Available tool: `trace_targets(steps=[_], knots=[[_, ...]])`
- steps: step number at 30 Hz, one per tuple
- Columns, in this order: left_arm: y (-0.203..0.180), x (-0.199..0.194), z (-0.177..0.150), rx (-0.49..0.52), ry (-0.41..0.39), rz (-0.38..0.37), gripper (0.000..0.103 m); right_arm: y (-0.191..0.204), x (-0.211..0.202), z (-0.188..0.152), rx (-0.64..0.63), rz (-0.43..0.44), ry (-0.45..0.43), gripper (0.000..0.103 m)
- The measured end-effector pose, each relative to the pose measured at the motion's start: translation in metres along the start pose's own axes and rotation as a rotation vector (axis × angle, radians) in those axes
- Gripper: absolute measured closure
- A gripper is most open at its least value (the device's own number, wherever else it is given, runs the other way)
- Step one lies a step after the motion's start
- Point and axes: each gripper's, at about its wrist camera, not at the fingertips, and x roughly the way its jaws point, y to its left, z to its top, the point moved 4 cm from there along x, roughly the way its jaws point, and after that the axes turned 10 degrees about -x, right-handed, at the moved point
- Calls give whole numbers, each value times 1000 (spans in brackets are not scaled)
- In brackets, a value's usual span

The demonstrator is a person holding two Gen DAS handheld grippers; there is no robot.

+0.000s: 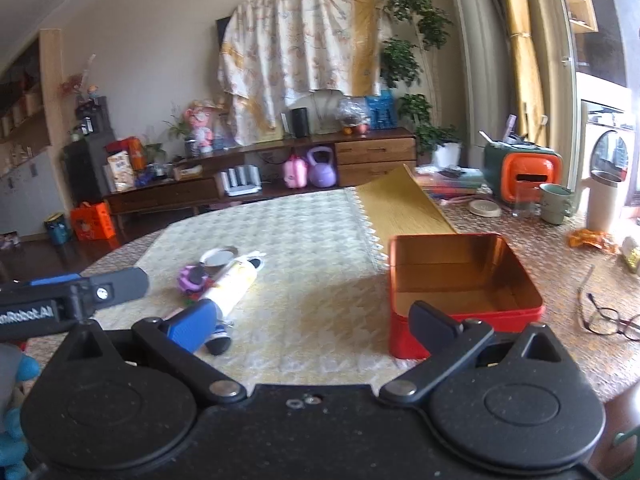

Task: Organize rigid objects
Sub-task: 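Move both tools toward the cluttered objects on the quilted cloth, then grasp the small clear black-capped bottle with the right tool while the left tool grasps the pink tube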

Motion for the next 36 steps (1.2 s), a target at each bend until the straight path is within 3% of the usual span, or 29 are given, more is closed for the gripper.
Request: trace_targets(steps=[10,22,30,36], knots=[[16,15,1,4,15,36,0,5,25,3,-37,82,22,0],[71,57,-21,63,88,128,0,23,74,4,-168,194,77,1],[98,92,-45,84,169,115,0,36,118,0,-197,263,160,1],[104,110,-54,132,186,102,0,52,146,-5,-229,292,227,2]])
